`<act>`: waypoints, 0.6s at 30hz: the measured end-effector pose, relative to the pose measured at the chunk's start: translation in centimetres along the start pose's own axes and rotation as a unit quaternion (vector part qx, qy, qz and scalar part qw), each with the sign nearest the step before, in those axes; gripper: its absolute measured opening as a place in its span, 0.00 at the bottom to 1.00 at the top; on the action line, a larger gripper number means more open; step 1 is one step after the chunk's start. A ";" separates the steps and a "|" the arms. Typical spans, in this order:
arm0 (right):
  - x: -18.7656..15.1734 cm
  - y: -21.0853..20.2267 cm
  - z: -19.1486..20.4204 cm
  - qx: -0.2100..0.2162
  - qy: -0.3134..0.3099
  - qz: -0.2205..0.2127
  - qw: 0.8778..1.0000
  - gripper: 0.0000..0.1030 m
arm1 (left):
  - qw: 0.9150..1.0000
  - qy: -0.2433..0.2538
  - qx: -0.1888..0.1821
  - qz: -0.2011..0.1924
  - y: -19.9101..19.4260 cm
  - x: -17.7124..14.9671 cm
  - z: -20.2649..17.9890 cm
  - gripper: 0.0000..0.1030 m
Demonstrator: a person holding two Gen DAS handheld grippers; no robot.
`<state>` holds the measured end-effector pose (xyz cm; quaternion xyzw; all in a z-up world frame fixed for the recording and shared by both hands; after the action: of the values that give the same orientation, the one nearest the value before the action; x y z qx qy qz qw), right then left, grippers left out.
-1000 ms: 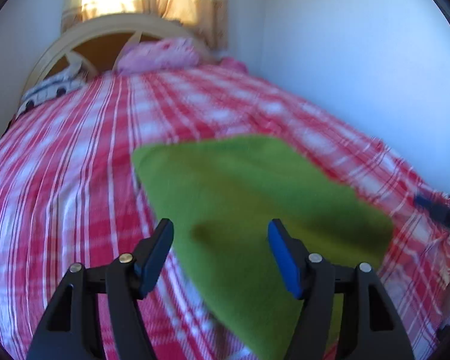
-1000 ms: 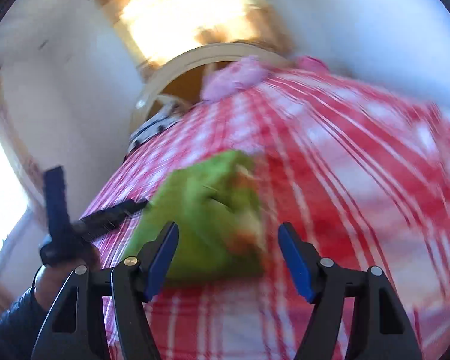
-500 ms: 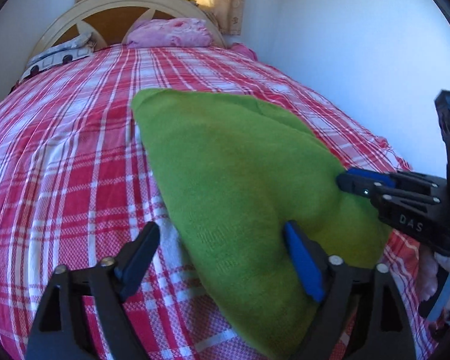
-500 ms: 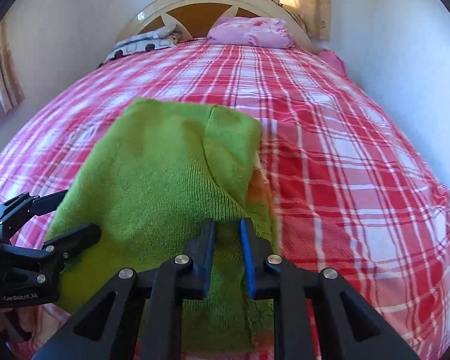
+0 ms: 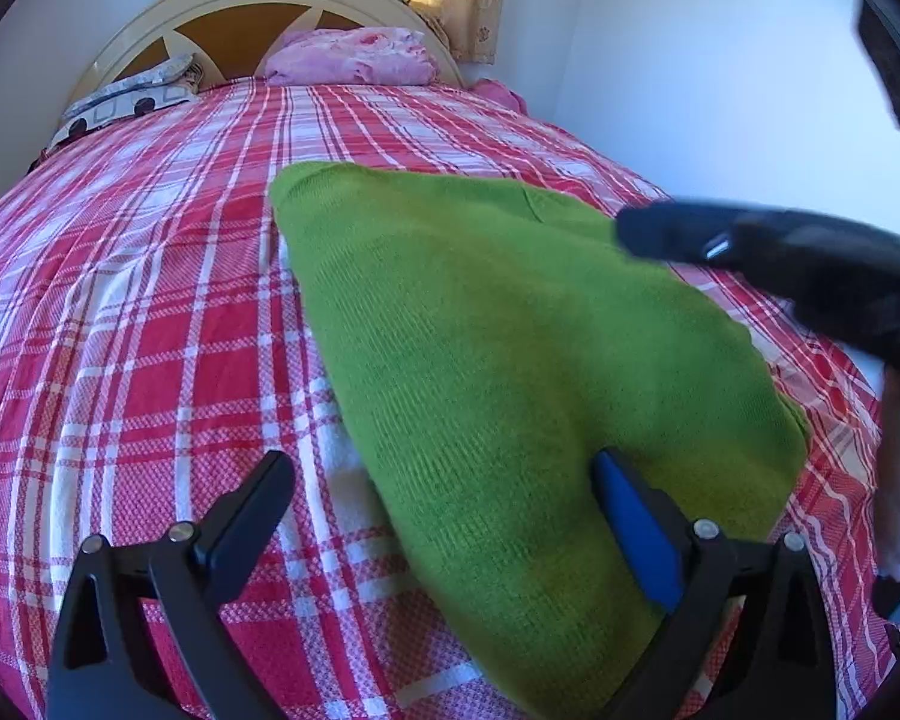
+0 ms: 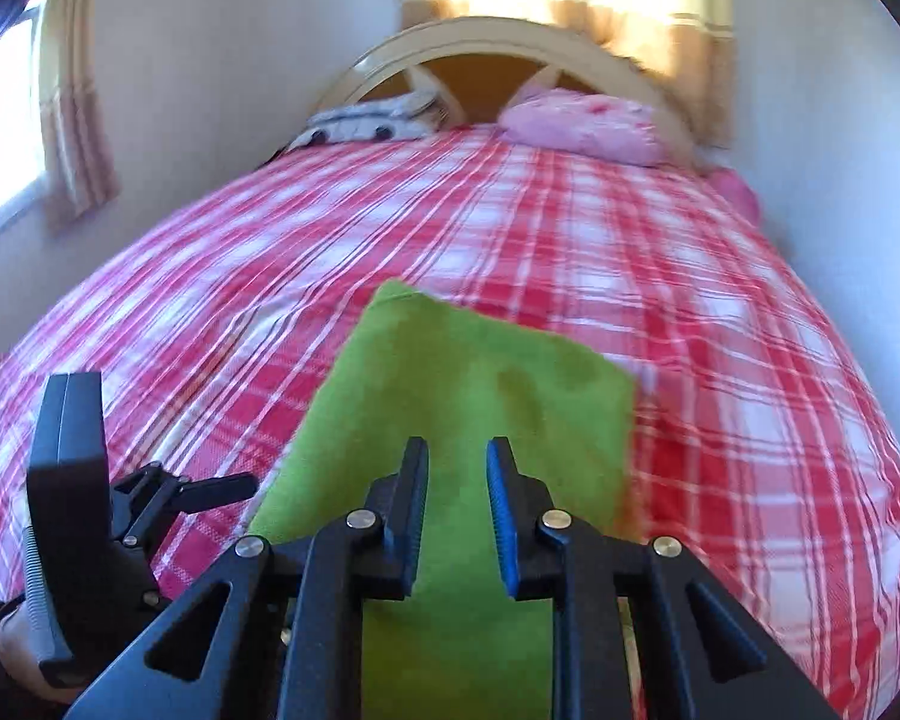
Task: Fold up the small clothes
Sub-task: 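Open the right tool to release the folded sweater, then pinch and straighten the folded sweater edge with the right tool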
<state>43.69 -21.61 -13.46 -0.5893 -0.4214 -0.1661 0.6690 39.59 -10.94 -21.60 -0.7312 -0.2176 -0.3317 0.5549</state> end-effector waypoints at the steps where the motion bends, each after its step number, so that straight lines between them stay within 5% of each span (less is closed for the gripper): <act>1: -0.4 1.0 -0.2 -0.006 0.000 0.016 1.000 0.20 | 1.000 -0.001 -0.001 0.000 0.0 0.0 0.0 0.99; 5: -2.7 4.4 -2.7 -0.007 0.026 0.068 0.997 0.19 | 1.000 -0.001 -0.004 0.003 0.1 -0.2 0.0 1.00; 18: -4.4 3.8 -3.8 0.023 0.050 0.033 0.998 0.15 | 0.999 -0.019 -0.023 0.018 -0.1 -1.0 0.1 1.00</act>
<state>45.23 -25.34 -19.06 -0.5784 -0.3717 -0.1634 0.7075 38.87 -10.73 -22.31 -0.7539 -0.2069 -0.3125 0.5396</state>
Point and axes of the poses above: each gripper's, at about its wrist camera, not at the fingertips, and y roughly the way its jaws point, z to its left, x to its top, the point moved 5 cm from there along y, roughly the way its jaws point, and after that the axes turned 4 degrees about -z, right-handed, at the moved point
